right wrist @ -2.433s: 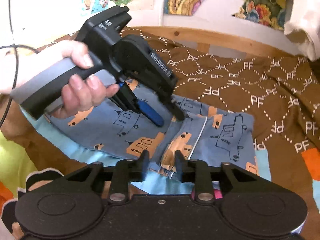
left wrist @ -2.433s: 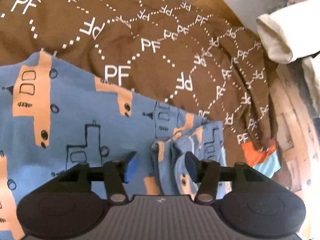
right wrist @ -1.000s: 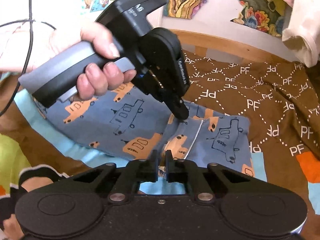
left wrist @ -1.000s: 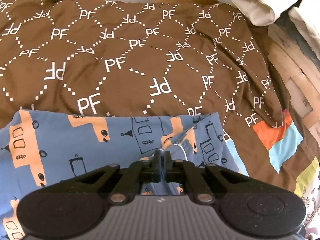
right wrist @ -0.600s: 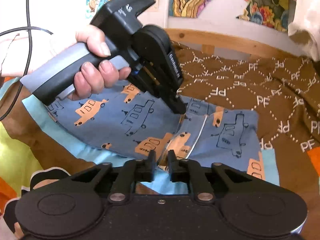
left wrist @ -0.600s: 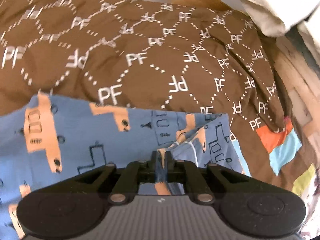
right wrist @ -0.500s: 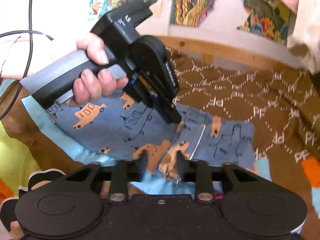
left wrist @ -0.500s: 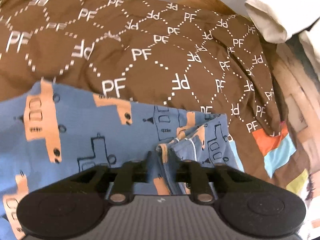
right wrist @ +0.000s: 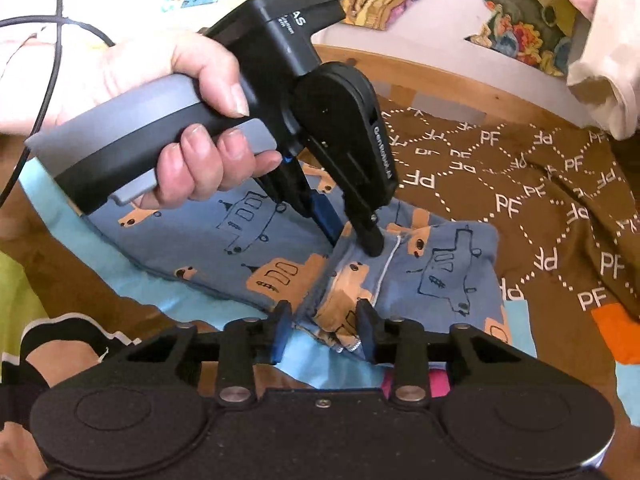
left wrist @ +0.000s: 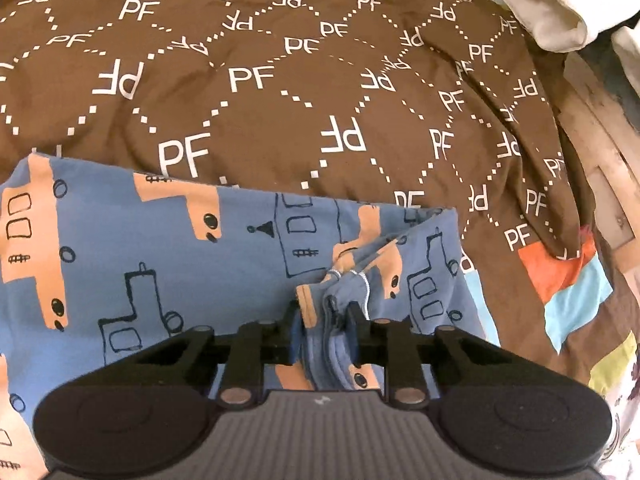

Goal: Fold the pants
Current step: 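Hold the folded waistband edge with both grippers close together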

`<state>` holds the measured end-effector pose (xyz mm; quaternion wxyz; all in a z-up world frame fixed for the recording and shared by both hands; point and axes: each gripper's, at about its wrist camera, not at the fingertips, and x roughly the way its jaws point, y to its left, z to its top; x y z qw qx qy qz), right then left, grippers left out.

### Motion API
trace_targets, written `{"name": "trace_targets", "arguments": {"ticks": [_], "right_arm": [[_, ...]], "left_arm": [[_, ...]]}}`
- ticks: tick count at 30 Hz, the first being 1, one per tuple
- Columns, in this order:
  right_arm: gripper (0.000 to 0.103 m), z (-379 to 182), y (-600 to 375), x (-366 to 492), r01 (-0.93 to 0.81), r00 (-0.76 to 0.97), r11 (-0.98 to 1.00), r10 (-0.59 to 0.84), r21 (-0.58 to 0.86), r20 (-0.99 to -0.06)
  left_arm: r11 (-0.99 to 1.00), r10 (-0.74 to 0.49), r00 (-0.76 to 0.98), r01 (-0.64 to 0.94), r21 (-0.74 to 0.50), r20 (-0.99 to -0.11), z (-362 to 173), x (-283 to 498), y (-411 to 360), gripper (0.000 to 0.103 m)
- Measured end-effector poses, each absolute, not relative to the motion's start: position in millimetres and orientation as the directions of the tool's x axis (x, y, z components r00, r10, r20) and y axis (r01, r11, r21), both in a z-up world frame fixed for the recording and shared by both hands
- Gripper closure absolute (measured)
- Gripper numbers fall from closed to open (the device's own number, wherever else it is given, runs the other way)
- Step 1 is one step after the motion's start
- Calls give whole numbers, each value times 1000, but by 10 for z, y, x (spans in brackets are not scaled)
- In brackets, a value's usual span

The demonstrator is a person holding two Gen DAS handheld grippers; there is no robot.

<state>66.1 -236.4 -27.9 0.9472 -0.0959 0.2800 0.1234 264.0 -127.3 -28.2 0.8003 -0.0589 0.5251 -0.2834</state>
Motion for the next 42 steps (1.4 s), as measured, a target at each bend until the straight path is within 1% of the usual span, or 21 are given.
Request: {"name": "trace_targets", "arguments": {"ticks": [2,3,4,5,6,10,18,27,34,39,42], "right_arm": [[72,-276,-2369,659,-283,814,953,179,-109,-553],[75,-276,-2371,657,-282,816,953,178,-108,-550],[80,-274,-2367,647,-281,817,953,178,-109,-549],[82,-269,-2370,643,-283,818,953,182,-107,-545],[88,-261,-2366,641,-285,818,953,185,-104,-544],[91,-247,-2372,641,-283,818,955,192,-89,-542],[92,-136,-2416,664,-274,815,962,225,-13,-533],[92,-43,-2218,722,-310,791,949,295,64,-536],[92,-7,-1882,829,-370,754,921,375,123,-540],[92,1,-1596,898,-427,722,893,431,142,-542],[92,-7,-1454,949,-450,701,879,457,157,-548]], "left_arm": [[839,-507,293,385,-385,-811,-277,2628,-1285,81],[841,-502,297,386,-379,-813,-267,2620,-1294,82],[844,-496,302,389,-370,-814,-267,2611,-1311,83],[847,-490,309,392,-360,-816,-258,2596,-1325,83],[848,-484,314,396,-351,-817,-251,2585,-1341,85],[855,-464,333,412,-316,-821,-190,2548,-1386,87],[850,-475,357,424,-314,-805,-42,2495,-1334,88],[858,-464,365,413,-306,-807,22,2478,-1013,88],[884,-424,393,374,-279,-816,71,2481,-600,88],[907,-376,413,347,-239,-830,87,2474,-302,88],[917,-360,420,322,-235,-833,94,2487,-156,88]]}}
